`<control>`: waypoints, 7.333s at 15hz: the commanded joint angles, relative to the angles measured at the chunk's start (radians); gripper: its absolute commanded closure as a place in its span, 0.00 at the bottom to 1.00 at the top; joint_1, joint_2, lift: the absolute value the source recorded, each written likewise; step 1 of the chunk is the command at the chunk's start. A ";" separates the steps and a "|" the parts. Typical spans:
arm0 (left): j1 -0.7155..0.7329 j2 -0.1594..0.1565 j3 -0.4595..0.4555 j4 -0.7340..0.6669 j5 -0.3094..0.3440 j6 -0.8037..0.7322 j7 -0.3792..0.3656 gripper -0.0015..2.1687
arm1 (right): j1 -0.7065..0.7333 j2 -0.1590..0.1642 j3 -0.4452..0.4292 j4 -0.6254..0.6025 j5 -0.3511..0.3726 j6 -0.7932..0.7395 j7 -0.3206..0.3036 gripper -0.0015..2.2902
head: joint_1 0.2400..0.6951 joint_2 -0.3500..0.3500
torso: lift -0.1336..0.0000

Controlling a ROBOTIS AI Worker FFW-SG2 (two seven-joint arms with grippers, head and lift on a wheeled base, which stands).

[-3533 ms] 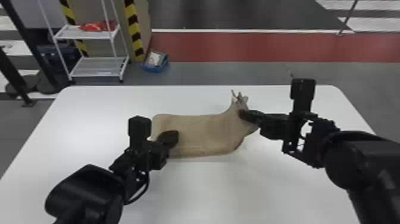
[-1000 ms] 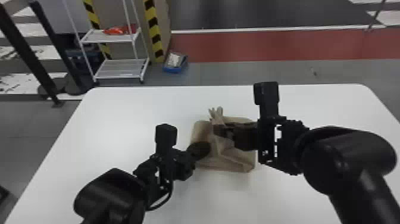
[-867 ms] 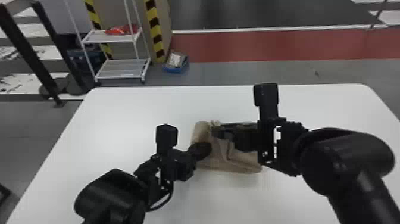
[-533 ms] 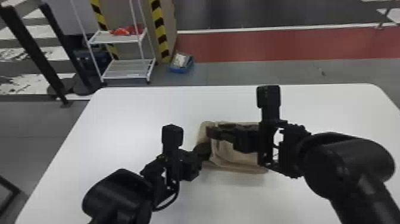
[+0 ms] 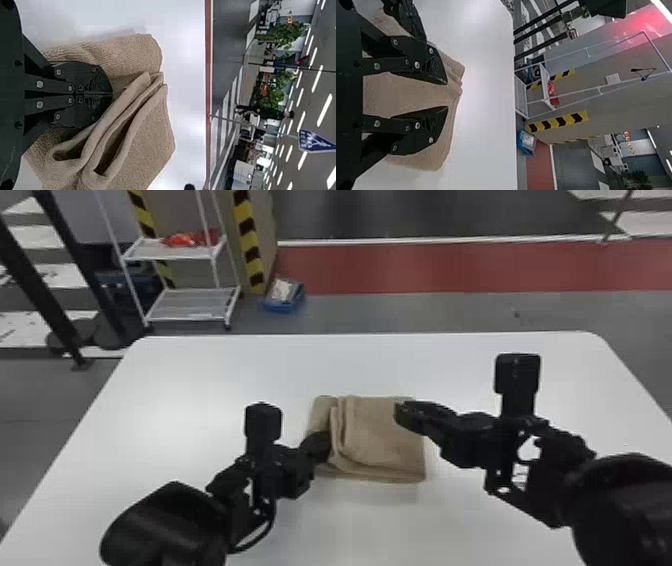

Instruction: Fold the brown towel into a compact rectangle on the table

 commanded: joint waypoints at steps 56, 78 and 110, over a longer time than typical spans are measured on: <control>-0.131 0.072 0.033 0.292 -0.004 -0.338 -0.161 0.79 | 0.473 0.080 -0.590 -0.116 -0.077 -0.257 0.347 0.93 | 1.00 0.25 | 0.08; 0.167 0.058 0.007 -0.122 0.030 -0.111 -0.153 0.79 | 0.450 0.080 -0.609 -0.053 -0.134 -0.333 0.388 0.92 | 1.00 0.05 | 0.08; 0.276 0.092 0.317 -0.246 0.101 -0.120 -0.081 0.09 | 0.013 0.065 0.210 0.128 1.466 -0.453 0.600 0.16 | 1.00 0.70 | 0.08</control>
